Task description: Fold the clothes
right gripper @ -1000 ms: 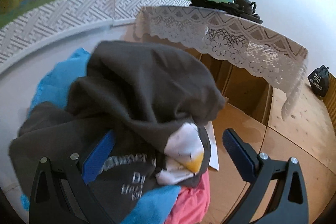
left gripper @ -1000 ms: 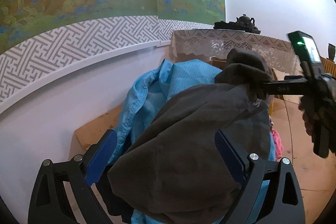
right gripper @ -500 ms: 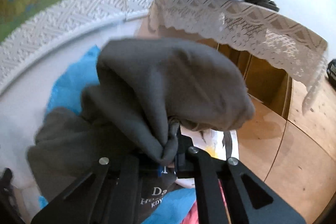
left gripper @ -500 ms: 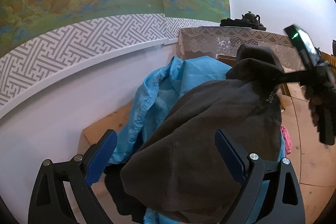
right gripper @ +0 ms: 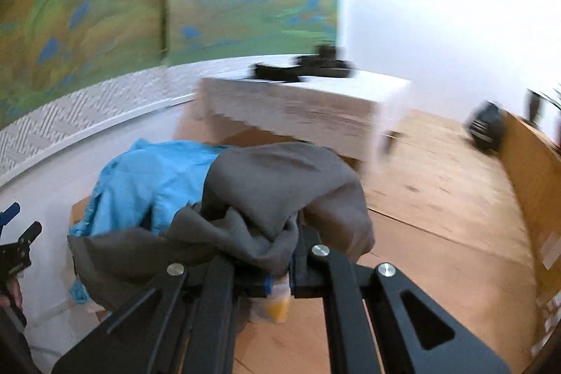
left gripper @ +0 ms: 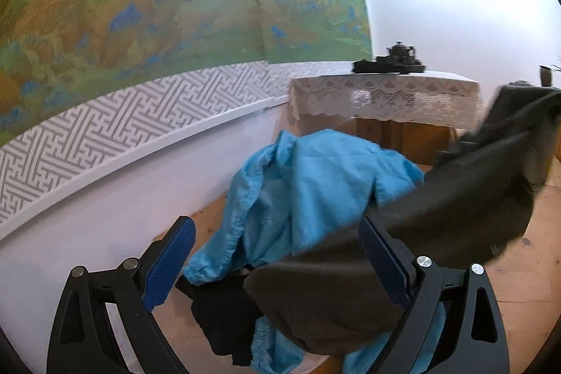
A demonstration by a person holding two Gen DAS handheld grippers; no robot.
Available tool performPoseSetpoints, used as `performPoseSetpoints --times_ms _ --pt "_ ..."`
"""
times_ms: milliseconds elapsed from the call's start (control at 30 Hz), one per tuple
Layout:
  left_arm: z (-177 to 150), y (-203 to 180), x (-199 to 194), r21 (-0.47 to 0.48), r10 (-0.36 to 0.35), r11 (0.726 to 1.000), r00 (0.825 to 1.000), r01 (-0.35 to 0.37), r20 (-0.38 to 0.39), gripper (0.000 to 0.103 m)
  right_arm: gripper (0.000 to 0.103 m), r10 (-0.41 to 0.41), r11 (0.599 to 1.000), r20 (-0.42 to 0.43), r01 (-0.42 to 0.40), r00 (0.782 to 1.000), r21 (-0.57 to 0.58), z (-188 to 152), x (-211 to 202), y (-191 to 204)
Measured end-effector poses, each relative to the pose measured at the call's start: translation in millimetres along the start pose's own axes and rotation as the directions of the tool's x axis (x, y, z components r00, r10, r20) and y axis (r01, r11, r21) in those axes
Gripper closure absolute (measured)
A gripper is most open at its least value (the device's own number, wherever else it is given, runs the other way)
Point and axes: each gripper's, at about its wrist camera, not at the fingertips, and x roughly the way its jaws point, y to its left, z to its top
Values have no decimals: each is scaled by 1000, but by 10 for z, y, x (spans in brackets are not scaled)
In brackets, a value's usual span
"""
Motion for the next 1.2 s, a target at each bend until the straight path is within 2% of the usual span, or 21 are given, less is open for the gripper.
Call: performPoseSetpoints --times_ms 67,100,133,167,200,233,300,400,467,500,533,600,667,800,900,967,1033,1100,1133,1167,1200 --pt "10 -112 -69 18 -28 999 1000 28 1 9 98 -84 995 -5 85 996 47 -218 -401 -415" --pt "9 -192 -98 29 -46 998 999 47 -1 9 98 -158 986 -24 159 987 45 -361 -524 -609" --pt "3 -297 -116 45 -69 997 998 69 -6 9 96 -251 967 -67 253 966 24 -528 -587 -770" --pt "-2 -402 -133 61 -90 994 996 91 -12 9 86 -341 939 -110 343 934 0 -700 -646 -934" --pt "-10 -513 -150 77 -114 990 993 115 -18 9 81 -404 912 -199 410 893 -11 -937 -651 -1140" --pt "-25 -656 -163 94 -145 985 989 147 -28 9 77 -457 882 -285 470 843 -24 -1171 -656 -1343" --pt "-56 -949 -190 128 -207 969 977 212 -50 9 76 -404 883 -421 467 812 53 -1521 -678 -1630" --pt "-129 -1464 -232 200 -289 932 953 303 -96 9 74 -345 872 -500 469 794 143 -1946 -787 -1874" --pt "-197 -1817 -243 243 -333 901 932 359 -140 9 63 -361 869 -485 476 796 134 -2033 -848 -1886" --pt "-231 -1991 -247 263 -354 884 921 386 -162 9 60 -355 872 -476 468 804 140 -2029 -866 -1880" --pt "-268 -2155 -239 281 -374 866 909 414 -187 9 54 -338 878 -464 452 819 157 -2028 -895 -1912" --pt "-343 -2486 -224 316 -408 826 882 467 -236 9 50 -300 890 -431 413 851 195 -1959 -888 -1954" --pt "-422 -2813 -223 363 -423 788 866 497 -265 9 43 -285 901 -410 388 866 192 -1862 -774 -1964" --pt "-525 -3279 -127 401 -444 738 838 543 -317 9 43 -272 921 -423 361 864 145 -1897 -427 -1862" --pt "-604 -3502 -20 421 -444 716 829 557 -341 9 43 -212 945 -451 300 867 133 -1891 26 -1812" --pt "-651 -3573 60 425 -433 717 831 552 -349 9 43 -176 960 -497 261 850 105 -1913 459 -1752" --pt "-670 -3545 109 421 -425 721 832 550 -357 9 43 -171 968 -542 242 823 63 -1972 838 -1698" --pt "-686 -3489 163 418 -415 727 833 545 -365 9 43 -156 978 -574 206 804 23 -2051 1048 -1630" --pt "-688 -3455 192 419 -404 733 838 536 -365 9 51 -141 984 -585 178 799 6 -2096 1124 -1592" --pt "-687 -3421 220 420 -395 738 843 528 -365 9 90 -127 988 -595 152 793 -8 -2138 1191 -1559" --pt "-673 -3386 243 417 -389 743 846 523 -365 9 100 -116 988 -591 152 798 11 -2137 1110 -1583"
